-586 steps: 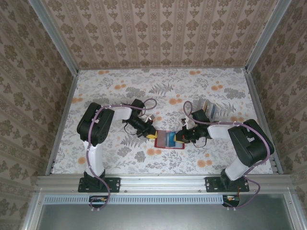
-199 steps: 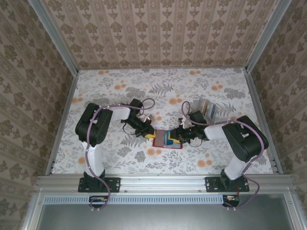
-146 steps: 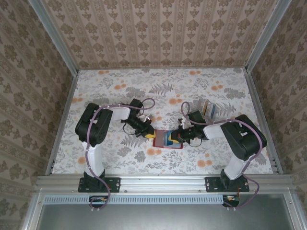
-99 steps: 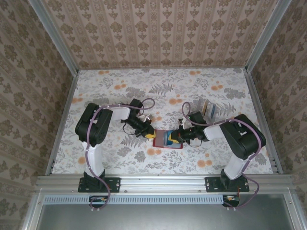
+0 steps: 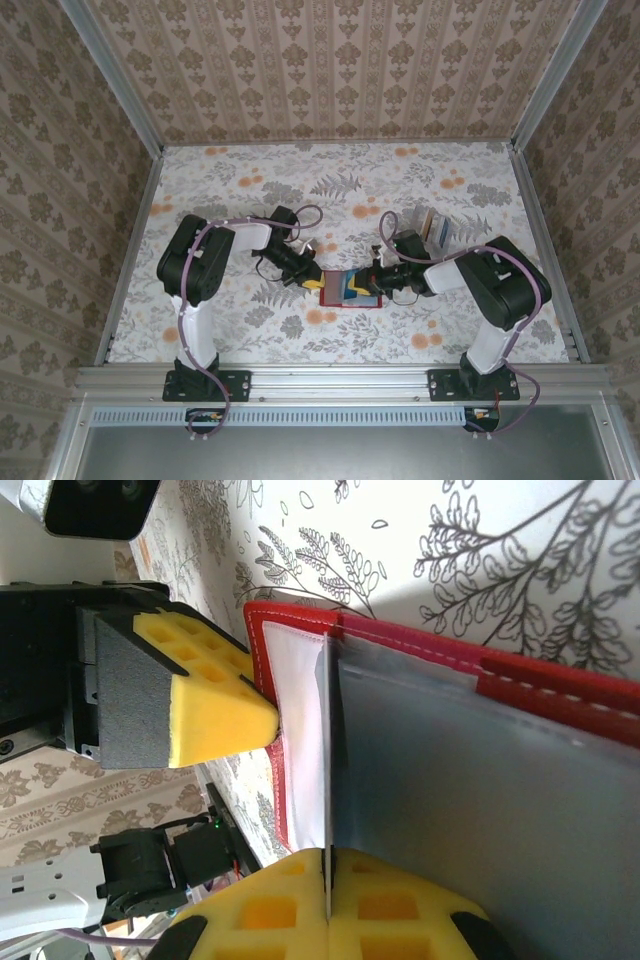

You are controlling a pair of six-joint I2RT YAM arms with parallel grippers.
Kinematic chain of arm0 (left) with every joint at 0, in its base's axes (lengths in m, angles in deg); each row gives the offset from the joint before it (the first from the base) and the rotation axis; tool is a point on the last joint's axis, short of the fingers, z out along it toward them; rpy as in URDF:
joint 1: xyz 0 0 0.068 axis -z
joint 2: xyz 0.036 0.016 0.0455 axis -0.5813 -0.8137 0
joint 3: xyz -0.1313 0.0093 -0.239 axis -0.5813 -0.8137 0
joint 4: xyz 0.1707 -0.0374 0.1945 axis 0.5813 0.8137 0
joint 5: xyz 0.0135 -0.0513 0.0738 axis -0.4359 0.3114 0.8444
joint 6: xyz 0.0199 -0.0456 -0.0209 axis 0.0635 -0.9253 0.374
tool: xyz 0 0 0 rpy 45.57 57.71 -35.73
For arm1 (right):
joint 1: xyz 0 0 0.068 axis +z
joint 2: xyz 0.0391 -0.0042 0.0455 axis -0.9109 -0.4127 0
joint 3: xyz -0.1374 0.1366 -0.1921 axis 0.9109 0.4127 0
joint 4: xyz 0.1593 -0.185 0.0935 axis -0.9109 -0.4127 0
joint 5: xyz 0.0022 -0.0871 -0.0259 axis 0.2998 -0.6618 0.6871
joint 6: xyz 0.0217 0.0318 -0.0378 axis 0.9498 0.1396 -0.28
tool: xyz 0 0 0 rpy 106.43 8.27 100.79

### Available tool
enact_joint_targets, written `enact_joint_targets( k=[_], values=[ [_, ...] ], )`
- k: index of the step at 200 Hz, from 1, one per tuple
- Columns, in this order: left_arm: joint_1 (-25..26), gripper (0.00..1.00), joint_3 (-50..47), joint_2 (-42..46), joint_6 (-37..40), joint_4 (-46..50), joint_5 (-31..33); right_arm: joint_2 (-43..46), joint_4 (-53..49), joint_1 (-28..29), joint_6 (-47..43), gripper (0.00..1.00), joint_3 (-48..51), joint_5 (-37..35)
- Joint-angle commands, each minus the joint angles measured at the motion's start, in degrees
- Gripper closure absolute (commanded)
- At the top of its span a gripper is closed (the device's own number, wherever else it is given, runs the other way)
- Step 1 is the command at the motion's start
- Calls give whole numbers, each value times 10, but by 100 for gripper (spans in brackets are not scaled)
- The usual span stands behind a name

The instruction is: Put the credit cards into the card holder

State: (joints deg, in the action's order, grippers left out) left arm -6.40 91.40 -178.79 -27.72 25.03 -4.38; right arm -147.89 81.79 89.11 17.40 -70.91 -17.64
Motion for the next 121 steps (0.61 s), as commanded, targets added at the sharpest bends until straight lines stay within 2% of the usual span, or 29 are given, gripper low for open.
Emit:
enact_joint_targets(
  k=[1, 35, 71, 97, 121],
  values=[
    [-6, 100, -16, -25, -4, -11, 66, -22, 21, 4, 10, 98, 10, 9],
    [-7, 100, -18, -25, -9, -18, 66, -30, -2, 7, -7, 89, 16, -5],
    [-7, 100, -22, -24, -11, -22, 66, 26, -200, 4, -109, 76, -18, -67],
    [-7, 100, -22, -23, -8, -21, 69, 43, -268, -4, -137, 72, -36, -78],
    [-6, 100, -22, -24, -9, -23, 69, 41, -293, -6, -142, 72, -45, -78]
  ],
)
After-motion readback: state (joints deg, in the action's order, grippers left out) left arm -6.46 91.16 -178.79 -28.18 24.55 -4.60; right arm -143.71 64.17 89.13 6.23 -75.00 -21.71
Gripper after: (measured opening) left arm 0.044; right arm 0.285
